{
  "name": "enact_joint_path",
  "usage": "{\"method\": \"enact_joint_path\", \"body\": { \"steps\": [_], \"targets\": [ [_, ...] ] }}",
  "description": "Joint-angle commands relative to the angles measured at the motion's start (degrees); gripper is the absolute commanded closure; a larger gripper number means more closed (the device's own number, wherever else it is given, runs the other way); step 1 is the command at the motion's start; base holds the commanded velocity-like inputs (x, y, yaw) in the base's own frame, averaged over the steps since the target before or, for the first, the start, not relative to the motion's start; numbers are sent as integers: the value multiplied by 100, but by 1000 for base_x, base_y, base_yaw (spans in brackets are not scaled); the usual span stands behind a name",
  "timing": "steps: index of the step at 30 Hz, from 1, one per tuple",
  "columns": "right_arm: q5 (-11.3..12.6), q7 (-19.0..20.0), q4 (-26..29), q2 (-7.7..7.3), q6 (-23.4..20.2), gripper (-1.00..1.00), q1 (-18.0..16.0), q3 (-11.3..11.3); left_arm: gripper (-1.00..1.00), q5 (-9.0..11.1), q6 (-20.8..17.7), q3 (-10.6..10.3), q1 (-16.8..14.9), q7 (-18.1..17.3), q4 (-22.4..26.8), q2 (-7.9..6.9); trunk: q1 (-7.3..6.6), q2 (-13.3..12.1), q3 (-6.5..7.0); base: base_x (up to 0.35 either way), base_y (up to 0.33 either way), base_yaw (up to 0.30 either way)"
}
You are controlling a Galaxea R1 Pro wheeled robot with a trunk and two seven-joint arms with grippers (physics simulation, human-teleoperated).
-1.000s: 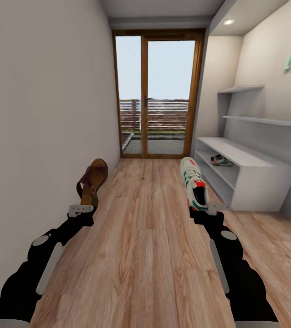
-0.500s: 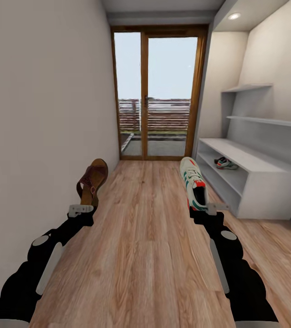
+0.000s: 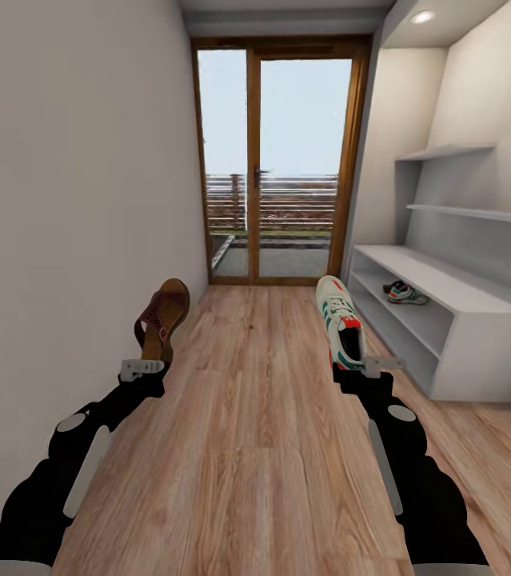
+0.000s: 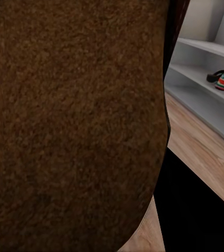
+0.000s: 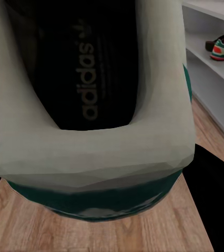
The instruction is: Pick up the two gym shoes and the two sandals from the corridor floor and place them onto the hallstand (shoe rack) in the corridor, making sure they are on the rack and not on the floor. Arrange them so the two gym shoes are next to each other and the two sandals are next to each other.
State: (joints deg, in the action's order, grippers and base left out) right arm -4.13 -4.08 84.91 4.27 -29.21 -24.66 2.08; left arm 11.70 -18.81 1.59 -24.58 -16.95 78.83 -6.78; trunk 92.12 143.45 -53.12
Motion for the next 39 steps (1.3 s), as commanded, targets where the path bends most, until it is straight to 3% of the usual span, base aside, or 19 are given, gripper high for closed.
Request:
{"method": "enact_joint_path", "body": {
  "steps": [1, 39],
  "targets": [
    [-44, 4, 8, 4, -34, 100, -4, 3, 100, 61, -52, 8, -3, -10, 6, -1, 2, 3, -6, 344, 0, 0],
    [-49, 4, 8, 4, -39, 100, -4, 3, 100, 61, -52, 7, -3, -10, 1, 1, 2, 3, -6, 344, 0, 0]
  ]
}}
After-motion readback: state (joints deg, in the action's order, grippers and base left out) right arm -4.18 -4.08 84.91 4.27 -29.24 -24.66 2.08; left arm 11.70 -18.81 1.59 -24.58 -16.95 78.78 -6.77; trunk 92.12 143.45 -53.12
